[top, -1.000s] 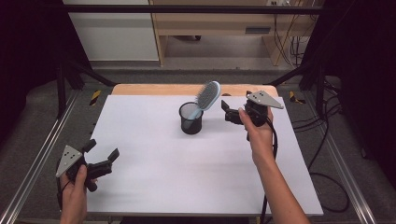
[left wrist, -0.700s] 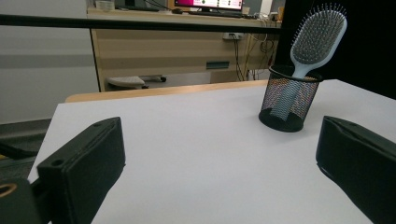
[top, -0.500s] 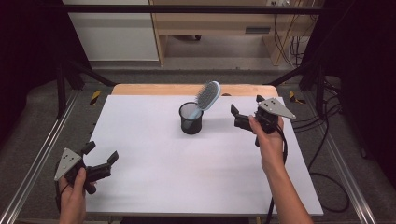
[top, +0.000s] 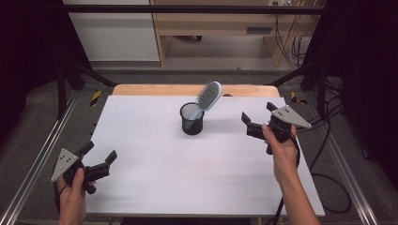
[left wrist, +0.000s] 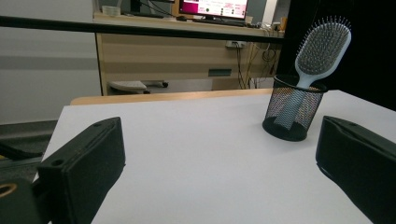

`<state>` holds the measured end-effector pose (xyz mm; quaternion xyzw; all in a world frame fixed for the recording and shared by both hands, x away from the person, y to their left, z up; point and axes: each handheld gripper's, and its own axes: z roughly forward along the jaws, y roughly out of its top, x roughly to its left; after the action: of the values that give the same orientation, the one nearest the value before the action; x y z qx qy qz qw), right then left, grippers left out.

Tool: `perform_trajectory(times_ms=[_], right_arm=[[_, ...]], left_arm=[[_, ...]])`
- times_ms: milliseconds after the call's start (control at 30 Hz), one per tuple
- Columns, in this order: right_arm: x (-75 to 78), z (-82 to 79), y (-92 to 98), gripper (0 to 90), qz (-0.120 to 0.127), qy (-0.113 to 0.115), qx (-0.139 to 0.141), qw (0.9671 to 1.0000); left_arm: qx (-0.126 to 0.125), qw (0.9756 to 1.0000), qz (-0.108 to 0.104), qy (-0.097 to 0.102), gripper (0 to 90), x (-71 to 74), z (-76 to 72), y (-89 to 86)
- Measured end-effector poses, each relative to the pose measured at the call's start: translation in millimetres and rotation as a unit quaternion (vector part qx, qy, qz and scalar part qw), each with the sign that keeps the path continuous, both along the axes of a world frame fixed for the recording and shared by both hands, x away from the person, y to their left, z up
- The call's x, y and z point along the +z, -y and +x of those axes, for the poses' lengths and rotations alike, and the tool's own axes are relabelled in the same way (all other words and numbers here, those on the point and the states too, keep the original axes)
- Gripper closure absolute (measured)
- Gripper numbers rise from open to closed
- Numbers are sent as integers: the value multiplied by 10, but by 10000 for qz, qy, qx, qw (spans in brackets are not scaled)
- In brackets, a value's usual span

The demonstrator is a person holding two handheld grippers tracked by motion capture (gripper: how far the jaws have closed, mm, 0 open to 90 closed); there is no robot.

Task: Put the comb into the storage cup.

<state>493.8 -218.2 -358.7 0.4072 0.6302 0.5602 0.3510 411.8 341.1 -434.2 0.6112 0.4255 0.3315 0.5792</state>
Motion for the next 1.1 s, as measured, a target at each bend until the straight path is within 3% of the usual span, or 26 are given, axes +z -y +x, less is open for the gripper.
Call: perform_trajectory(times_ms=[233, 667, 1100], right_arm=[[-95, -97, 104, 28, -129, -2, -67, 9999], [-295, -289, 338, 26, 65, -80, -125, 9999], [-466, -460, 451, 28, 52, -194, -107, 9997]], left_arm=[[-19, 10000, -18, 20, 16, 3, 2, -4], [-62, 10000, 7, 54, 15, 13, -6, 9], [-79, 10000, 21, 44, 15, 11, -7, 3]])
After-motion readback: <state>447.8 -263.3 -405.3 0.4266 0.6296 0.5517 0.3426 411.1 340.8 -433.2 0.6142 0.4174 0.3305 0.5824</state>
